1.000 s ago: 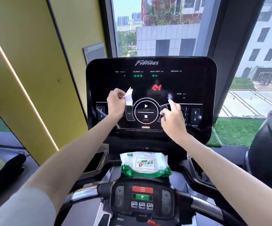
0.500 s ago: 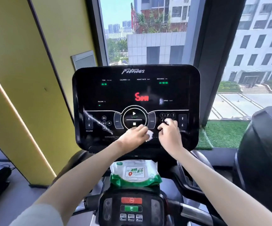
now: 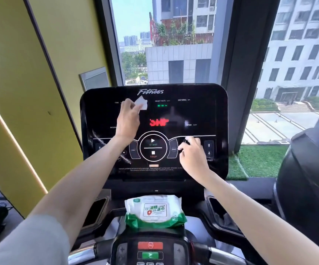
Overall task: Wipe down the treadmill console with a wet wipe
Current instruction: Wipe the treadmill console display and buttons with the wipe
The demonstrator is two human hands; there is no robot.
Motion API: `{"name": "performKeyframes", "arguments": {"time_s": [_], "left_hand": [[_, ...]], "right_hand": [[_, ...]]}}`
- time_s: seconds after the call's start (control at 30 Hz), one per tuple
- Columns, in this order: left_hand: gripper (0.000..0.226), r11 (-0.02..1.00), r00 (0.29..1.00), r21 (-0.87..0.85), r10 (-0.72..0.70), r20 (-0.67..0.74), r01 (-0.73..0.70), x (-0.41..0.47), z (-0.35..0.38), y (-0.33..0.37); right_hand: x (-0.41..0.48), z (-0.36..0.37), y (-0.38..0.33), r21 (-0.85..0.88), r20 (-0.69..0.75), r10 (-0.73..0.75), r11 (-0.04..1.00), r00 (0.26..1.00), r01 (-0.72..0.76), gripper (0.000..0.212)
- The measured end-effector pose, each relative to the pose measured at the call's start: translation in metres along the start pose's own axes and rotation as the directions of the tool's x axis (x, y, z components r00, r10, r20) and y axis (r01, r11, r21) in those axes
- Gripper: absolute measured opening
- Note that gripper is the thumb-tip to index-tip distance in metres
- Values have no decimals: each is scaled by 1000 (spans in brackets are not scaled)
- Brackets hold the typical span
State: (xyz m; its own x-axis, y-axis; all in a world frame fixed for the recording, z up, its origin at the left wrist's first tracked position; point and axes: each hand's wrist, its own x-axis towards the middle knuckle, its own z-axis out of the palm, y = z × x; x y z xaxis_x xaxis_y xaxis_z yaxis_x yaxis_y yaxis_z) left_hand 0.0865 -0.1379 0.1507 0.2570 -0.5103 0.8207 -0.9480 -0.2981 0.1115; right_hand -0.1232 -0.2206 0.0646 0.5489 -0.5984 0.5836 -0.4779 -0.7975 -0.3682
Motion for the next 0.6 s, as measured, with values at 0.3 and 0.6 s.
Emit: {"name": "performKeyframes", "arguments": {"time_s": [0.3, 0.6], "left_hand": [[24, 902, 914, -177, -405, -23, 395, 15, -32, -14], [25, 903, 912, -127, -409, 32, 410, 9, -10, -6]], "right_hand": [[45, -20, -22, 55, -4, -28, 998, 1000, 28, 20], [55, -26, -36, -54, 165, -182, 980, 969, 193, 27]]}}
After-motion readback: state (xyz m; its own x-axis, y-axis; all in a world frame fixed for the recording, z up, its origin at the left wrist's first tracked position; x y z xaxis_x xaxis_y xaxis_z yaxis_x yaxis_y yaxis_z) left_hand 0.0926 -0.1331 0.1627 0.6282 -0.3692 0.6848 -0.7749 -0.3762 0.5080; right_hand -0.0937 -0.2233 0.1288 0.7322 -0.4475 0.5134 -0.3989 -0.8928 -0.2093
